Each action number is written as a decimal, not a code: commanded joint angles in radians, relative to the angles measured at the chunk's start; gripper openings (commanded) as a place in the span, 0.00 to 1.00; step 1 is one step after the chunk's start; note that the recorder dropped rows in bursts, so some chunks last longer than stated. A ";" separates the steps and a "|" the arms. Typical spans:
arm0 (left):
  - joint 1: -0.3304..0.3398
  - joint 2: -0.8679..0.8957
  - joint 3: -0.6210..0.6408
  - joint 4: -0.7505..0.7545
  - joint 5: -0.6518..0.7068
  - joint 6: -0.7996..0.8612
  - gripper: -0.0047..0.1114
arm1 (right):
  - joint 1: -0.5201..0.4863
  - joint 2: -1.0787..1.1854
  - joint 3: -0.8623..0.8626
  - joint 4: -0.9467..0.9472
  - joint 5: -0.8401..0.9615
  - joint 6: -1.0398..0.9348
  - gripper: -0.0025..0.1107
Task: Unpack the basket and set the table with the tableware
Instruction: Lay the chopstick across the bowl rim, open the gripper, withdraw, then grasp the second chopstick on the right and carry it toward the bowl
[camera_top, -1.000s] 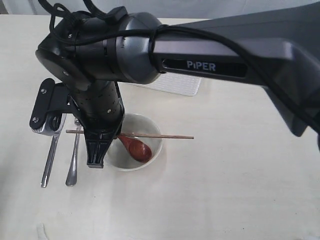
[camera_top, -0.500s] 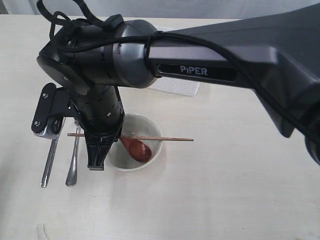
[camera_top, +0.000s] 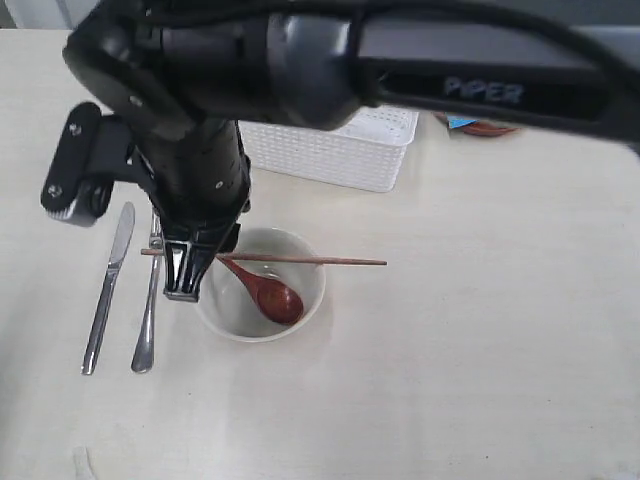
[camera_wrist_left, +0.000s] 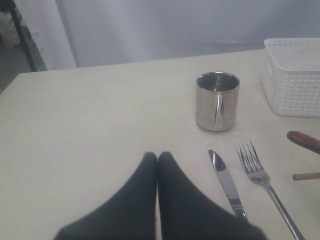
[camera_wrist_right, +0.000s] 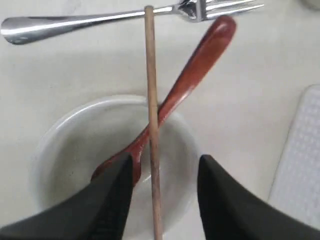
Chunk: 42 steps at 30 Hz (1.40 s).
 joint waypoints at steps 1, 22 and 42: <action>-0.005 -0.002 0.002 -0.001 -0.001 -0.002 0.04 | -0.037 -0.150 -0.007 0.001 0.024 0.013 0.38; -0.005 -0.002 0.002 -0.001 -0.001 -0.002 0.04 | -1.218 -0.080 0.204 0.194 -0.270 0.025 0.38; -0.005 -0.002 0.002 -0.001 -0.001 -0.002 0.04 | -1.517 0.131 0.115 0.307 -0.277 -0.284 0.38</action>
